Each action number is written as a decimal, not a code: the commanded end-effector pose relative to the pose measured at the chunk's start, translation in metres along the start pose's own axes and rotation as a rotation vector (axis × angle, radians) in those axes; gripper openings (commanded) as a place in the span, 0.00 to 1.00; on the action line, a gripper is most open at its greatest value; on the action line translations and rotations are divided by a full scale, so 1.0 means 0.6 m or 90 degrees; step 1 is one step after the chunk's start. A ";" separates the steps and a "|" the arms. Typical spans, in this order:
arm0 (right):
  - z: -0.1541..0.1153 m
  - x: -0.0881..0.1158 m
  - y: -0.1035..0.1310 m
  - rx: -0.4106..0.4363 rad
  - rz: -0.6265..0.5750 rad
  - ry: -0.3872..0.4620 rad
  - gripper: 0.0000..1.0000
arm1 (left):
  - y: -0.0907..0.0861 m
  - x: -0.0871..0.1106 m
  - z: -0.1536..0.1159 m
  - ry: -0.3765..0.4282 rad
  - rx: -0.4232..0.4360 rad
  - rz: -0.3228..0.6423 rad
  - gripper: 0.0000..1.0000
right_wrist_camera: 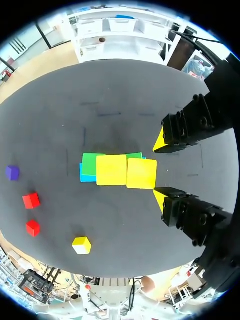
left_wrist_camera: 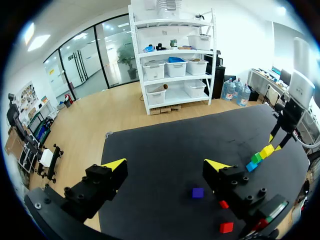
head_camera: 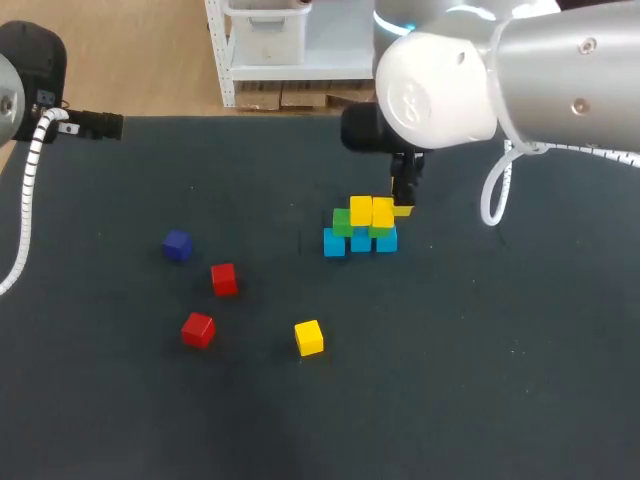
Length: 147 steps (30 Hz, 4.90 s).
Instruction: Place the blue cubes, place green cubes on the blue cubes, place the yellow cubes on the green cubes, then place the red cubes on the yellow cubes, and place purple cube on the red cubes.
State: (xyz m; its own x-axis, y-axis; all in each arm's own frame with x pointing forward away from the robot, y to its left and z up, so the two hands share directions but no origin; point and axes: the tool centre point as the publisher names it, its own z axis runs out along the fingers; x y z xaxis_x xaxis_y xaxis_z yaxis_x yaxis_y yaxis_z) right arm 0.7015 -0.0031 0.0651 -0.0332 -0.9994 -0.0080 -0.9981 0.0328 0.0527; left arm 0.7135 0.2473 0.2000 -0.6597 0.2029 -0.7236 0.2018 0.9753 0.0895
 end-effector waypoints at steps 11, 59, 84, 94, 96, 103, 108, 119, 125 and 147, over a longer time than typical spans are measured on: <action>0.002 0.001 -0.003 0.005 0.005 0.002 0.71 | 0.003 -0.001 0.001 0.001 0.005 0.001 1.00; -0.180 0.176 -0.055 0.244 0.366 -0.373 1.00 | 0.003 -0.001 0.001 0.001 0.005 0.001 1.00; -0.204 0.204 -0.060 0.257 0.419 -0.442 1.00 | 0.003 -0.001 0.001 0.001 0.005 0.001 1.00; -0.204 0.204 -0.060 0.257 0.419 -0.442 1.00 | 0.003 -0.001 0.001 0.001 0.005 0.001 1.00; -0.204 0.204 -0.060 0.257 0.419 -0.442 1.00 | 0.003 -0.001 0.001 0.001 0.005 0.001 1.00; -0.204 0.204 -0.060 0.257 0.419 -0.442 1.00 | -0.027 -0.005 -0.023 0.006 0.035 0.112 1.00; -0.204 0.204 -0.060 0.257 0.419 -0.442 1.00 | -0.081 0.011 -0.051 0.038 0.029 0.275 1.00; -0.204 0.204 -0.060 0.257 0.419 -0.442 1.00 | -0.226 0.075 -0.108 0.122 0.065 0.518 1.00; -0.204 0.204 -0.060 0.257 0.419 -0.442 1.00 | -0.284 0.143 -0.103 0.151 0.094 0.548 1.00; -0.204 0.204 -0.060 0.257 0.419 -0.442 1.00 | -0.429 0.244 -0.020 0.303 0.291 0.632 1.00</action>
State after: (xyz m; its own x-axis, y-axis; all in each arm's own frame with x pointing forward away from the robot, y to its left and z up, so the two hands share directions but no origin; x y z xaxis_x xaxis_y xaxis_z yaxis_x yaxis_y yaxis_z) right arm 0.7406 -0.1276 0.1845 -0.4725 -0.5612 -0.6795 -0.7118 0.6976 -0.0812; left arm 0.5475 0.0372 0.0870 -0.2516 0.9545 -0.1603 0.9458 0.2776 0.1682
